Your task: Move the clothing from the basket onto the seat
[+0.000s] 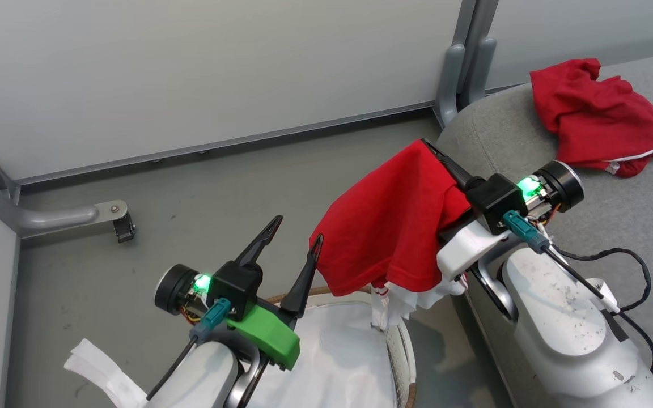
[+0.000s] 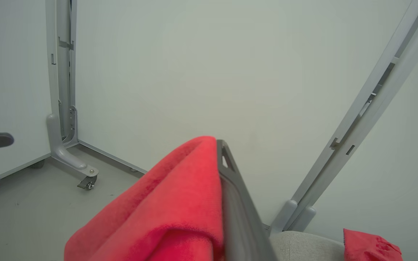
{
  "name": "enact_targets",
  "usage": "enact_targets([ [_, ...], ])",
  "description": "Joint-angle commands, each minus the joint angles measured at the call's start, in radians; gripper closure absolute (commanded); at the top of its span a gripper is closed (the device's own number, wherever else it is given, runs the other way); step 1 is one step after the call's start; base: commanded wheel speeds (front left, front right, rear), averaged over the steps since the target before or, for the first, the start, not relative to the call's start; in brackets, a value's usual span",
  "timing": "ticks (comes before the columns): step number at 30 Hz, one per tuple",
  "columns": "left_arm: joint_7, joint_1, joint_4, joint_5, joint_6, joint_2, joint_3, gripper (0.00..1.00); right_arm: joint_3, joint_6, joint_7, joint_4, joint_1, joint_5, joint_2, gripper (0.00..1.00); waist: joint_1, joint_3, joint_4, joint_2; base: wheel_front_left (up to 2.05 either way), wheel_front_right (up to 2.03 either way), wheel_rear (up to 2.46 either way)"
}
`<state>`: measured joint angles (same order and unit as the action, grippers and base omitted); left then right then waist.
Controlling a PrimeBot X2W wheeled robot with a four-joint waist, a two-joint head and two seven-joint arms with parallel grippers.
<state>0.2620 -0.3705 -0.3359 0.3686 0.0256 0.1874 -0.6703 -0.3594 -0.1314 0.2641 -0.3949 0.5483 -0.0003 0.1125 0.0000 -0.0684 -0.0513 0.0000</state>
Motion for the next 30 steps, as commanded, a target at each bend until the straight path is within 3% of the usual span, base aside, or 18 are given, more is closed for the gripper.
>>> enact_targets([
  [1,0.004,0.022,-0.006,-0.008,0.007,-0.007,0.015,0.00,0.005,0.001,0.000,0.004,-0.010,-0.006,0.005,1.00,0.0000,-0.005,-0.009,0.0000,0.00,0.00,0.00],
  [12,0.004,0.061,-0.021,-0.082,0.055,-0.061,0.089,0.00,0.035,0.001,0.000,0.015,0.022,-0.014,0.014,1.00,0.0000,-0.060,-0.106,0.0000,0.00,0.00,0.00],
  [25,0.004,0.000,-0.019,-0.143,0.089,-0.078,0.119,0.00,0.123,0.001,0.000,0.072,0.016,-0.023,0.038,1.00,0.0000,-0.191,-0.359,0.0000,0.00,0.00,0.00],
  [30,0.004,-0.021,-0.034,-0.159,0.097,-0.072,0.106,0.00,0.163,0.002,0.000,0.087,-0.010,-0.019,0.024,1.00,0.0000,-0.223,-0.427,0.0000,0.00,0.00,0.00],
])
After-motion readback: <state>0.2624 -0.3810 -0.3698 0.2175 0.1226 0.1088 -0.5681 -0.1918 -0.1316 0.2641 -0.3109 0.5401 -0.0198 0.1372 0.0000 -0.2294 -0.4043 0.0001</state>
